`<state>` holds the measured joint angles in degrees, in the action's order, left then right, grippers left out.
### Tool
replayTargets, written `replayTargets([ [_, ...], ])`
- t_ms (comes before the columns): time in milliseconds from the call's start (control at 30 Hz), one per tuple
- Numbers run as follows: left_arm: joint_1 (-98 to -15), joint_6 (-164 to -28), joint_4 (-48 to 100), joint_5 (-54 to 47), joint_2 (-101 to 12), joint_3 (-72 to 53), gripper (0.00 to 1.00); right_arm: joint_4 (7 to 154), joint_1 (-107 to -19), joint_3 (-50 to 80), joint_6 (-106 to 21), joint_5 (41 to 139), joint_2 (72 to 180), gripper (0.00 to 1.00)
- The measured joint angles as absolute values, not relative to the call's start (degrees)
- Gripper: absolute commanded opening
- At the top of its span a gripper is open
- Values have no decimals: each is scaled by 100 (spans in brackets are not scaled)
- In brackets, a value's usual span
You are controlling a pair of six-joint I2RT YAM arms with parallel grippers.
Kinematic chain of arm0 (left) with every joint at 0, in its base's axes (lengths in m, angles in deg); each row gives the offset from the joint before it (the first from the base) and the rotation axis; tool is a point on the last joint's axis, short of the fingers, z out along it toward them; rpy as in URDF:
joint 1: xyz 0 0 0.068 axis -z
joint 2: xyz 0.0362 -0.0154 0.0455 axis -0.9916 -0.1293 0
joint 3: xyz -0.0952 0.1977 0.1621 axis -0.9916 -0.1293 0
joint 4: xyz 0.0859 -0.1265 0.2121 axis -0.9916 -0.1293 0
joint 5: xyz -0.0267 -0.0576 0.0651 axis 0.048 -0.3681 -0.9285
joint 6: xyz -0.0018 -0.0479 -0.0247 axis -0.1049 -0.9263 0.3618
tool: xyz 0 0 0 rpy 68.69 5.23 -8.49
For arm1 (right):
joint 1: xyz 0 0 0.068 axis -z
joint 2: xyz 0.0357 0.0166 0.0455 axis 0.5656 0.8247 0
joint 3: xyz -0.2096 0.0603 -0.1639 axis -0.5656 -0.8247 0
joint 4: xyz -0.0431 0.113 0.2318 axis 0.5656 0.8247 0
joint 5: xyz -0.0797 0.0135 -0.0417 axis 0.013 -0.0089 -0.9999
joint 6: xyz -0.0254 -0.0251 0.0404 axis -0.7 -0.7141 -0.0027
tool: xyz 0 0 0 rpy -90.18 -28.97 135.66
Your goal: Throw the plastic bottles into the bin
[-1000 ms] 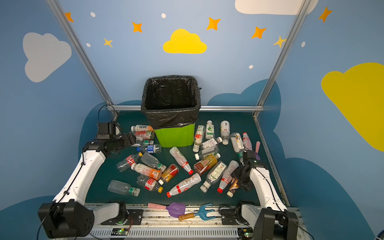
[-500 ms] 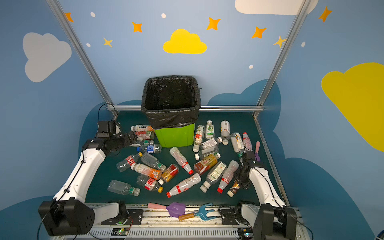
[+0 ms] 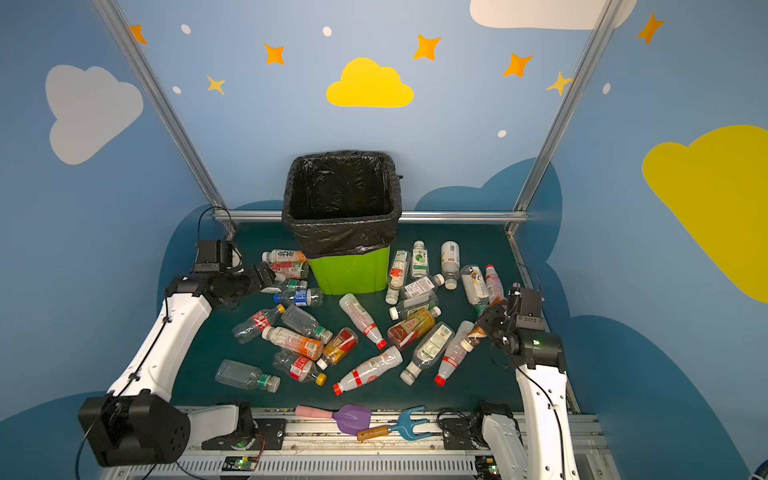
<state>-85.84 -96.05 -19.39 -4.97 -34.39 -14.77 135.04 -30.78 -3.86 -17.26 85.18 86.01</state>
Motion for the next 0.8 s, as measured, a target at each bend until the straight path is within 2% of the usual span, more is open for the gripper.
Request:
replayTargets([
  [133,-8584,-9612,-1996,-499,-3439,-1468,100,13122,-3570,1032,-1735,8988,9462,41],
  [267,-8584,-9607,-2156,-501,-3441,-1298,100,12562,-4512,3323,-1814,9318,11032,46],
  [400,-8584,-9605,-2243,-505,-3441,-1068,100,12195,-5520,6949,-2032,9666,13327,64],
  [500,-8584,-9607,-2302,-529,-3435,-966,100,12125,-5944,9756,-2023,10042,15106,78],
  [533,-8584,-9607,-2331,-549,-3424,-955,100,12084,-6005,10396,-1936,10188,15589,79],
  [600,-8586,-9607,-2411,-575,-3380,-955,100,12114,-5976,10674,-1805,10407,15971,79],
  [667,-8590,-9607,-2499,-615,-3304,-957,100,12186,-5850,10201,-1785,10503,15973,79],
  [700,-8595,-9607,-2543,-636,-3240,-959,100,12169,-5775,9819,-1789,10514,15851,79],
  [800,-8627,-9607,-2617,-717,-3041,-1001,100,11668,-5517,7338,-1789,10488,14802,79],
])
